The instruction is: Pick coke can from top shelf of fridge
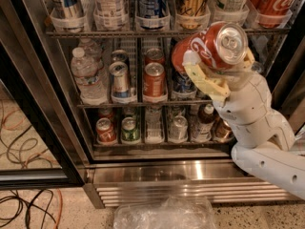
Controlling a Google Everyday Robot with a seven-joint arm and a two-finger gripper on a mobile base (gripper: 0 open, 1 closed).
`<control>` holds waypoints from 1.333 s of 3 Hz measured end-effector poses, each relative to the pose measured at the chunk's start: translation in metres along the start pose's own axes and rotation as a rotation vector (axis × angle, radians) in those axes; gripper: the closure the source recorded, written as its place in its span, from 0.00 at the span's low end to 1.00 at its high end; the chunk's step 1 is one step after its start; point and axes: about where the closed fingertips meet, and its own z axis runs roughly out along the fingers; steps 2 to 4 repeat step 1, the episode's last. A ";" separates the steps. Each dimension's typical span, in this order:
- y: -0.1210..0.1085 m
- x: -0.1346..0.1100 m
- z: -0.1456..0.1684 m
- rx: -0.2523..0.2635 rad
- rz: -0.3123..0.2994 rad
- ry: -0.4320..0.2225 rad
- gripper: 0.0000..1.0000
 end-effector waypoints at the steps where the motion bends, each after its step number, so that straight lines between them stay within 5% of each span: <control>1: 0.000 0.000 0.000 0.000 0.000 0.000 1.00; 4: 0.000 0.000 0.000 0.000 0.000 0.000 1.00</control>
Offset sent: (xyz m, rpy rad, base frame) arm 0.0000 0.0000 0.0000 0.0000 0.0000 0.0000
